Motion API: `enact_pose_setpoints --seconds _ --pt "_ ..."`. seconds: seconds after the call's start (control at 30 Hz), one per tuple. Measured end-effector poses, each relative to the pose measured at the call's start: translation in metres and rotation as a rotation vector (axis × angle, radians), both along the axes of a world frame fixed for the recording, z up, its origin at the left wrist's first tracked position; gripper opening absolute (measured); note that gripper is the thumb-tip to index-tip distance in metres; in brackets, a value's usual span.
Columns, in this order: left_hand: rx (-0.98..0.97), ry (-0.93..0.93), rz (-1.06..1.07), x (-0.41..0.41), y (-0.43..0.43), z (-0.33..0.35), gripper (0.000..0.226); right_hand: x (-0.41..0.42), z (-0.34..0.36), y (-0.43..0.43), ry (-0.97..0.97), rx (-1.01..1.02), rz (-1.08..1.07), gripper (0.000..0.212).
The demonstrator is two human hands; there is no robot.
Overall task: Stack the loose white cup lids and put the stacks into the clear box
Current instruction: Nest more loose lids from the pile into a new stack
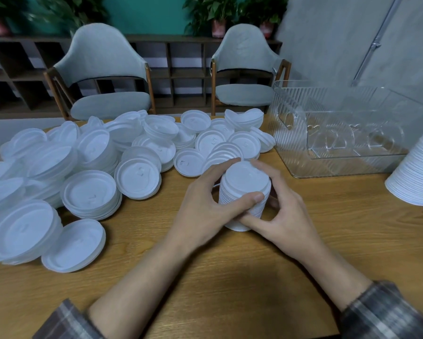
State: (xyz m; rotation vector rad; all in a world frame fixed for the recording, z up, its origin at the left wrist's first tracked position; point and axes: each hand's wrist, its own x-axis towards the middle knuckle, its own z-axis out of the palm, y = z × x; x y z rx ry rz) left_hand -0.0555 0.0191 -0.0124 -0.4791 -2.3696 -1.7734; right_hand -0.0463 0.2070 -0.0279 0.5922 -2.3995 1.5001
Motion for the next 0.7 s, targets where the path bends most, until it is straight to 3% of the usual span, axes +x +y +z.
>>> enact_pose_setpoints --seconds 0.1,0.2,0.27,0.4,0.7 --pt "0.026 0.005 -0.019 -0.004 -0.004 -0.005 0.068 -0.001 0.000 0.004 0.043 0.027 -0.052 0.088" --pt "-0.008 0.090 0.131 -0.011 -0.011 -0.008 0.039 -0.004 -0.001 0.012 0.036 0.003 -0.139 0.085" --pt "-0.182 0.195 0.260 -0.018 -0.018 -0.015 0.023 -0.004 -0.002 0.016 0.015 -0.016 -0.172 0.085" --pt "-0.500 0.268 0.214 -0.029 -0.023 -0.028 0.031 -0.003 -0.001 0.017 0.020 -0.014 -0.188 0.085" --pt "-0.548 0.322 0.182 -0.031 -0.021 -0.028 0.017 -0.004 -0.003 0.019 0.021 0.011 -0.196 0.085"
